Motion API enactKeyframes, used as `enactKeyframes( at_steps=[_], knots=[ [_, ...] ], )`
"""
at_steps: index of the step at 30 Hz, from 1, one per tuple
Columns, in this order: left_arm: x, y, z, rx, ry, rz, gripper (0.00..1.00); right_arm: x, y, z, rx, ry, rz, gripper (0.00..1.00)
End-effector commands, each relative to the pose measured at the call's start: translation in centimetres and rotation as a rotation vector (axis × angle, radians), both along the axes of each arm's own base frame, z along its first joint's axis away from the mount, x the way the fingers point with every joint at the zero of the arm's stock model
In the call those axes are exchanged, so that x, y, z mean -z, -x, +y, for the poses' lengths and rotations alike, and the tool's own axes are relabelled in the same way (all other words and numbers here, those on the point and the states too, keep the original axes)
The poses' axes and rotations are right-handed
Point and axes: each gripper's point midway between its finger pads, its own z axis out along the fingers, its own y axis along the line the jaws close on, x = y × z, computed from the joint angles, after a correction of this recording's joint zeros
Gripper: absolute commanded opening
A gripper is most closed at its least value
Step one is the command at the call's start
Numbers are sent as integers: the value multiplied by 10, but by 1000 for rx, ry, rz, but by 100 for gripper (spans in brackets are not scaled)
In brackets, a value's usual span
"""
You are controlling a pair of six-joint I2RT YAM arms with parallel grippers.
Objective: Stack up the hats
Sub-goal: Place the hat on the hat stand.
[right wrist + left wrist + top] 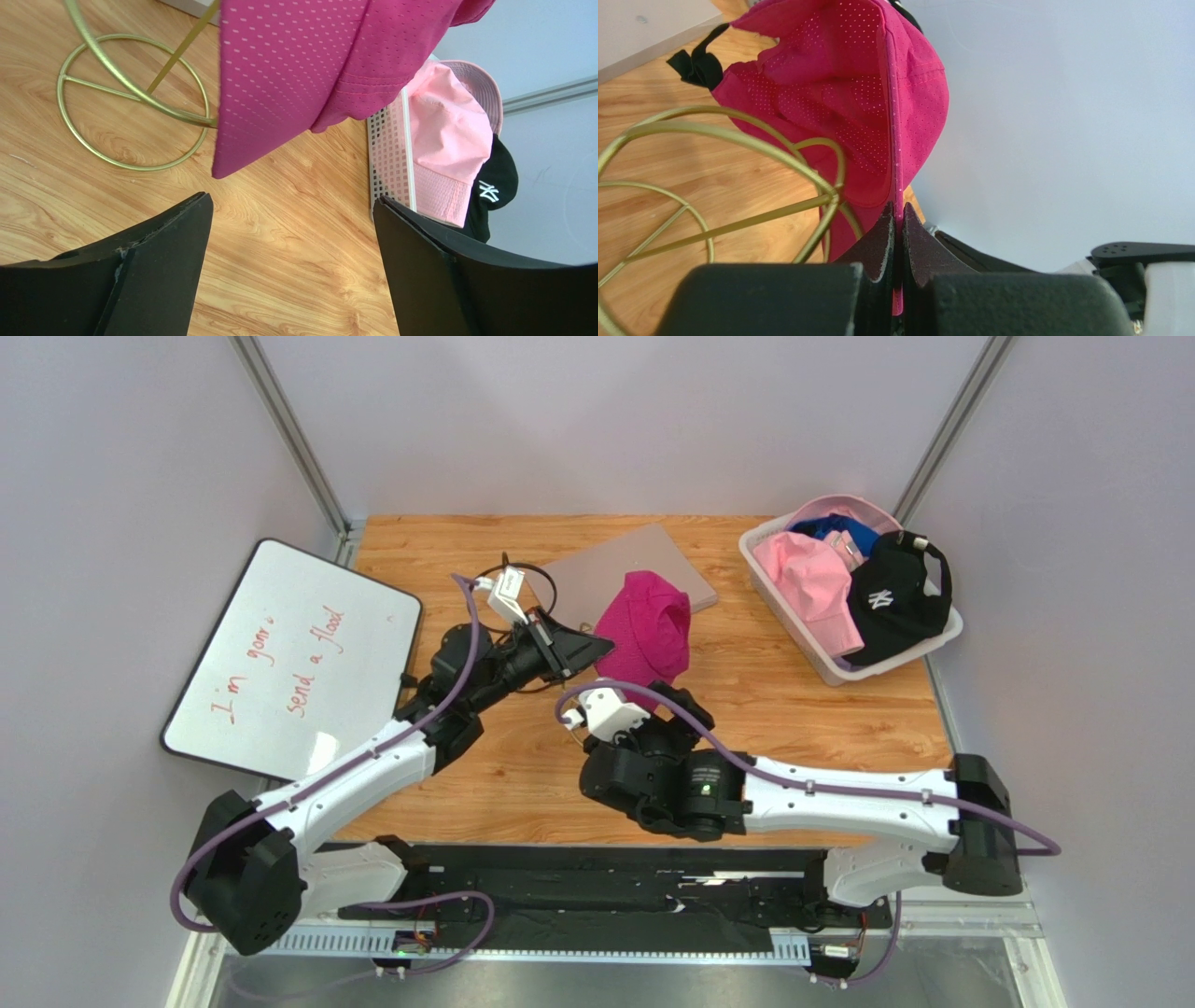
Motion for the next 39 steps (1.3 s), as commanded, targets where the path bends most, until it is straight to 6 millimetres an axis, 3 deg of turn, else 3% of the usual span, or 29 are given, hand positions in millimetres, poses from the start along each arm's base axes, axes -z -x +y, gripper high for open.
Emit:
enactKeyframes(
  at_steps=[1,8,12,15,18,19,21,28,30,37,39],
  knots=[
    [-60,6,-12,80,90,-155,0,-43,7,-20,18,-172,-12,89],
    [-75,15,-6,85,98,-179,0,-70,17,-46,-20,-304,20,90],
    [-83,28,11,58,90,-214,0,-81,19,-51,-28,-349,14,90],
    [-77,29,25,28,76,-217,0,-86,18,-50,-28,-361,6,90],
    [-66,32,39,21,75,-200,0,-89,16,-46,-23,-360,-5,90],
    [-52,33,43,14,62,-174,0,-90,16,-45,-20,-360,-6,90],
    [-47,36,51,-2,62,-171,0,-91,15,-41,-18,-356,-8,90],
    [1,41,71,-35,30,-110,0,-90,13,-32,-28,-349,-5,90],
    [5,40,79,-64,30,-111,0,-88,13,-31,-28,-338,-3,90],
    [48,38,92,-126,-11,-41,0,-82,11,-25,-20,-315,-3,90],
    [51,38,93,-123,-13,-49,0,-82,11,-23,-17,-317,-3,90]
  ],
)
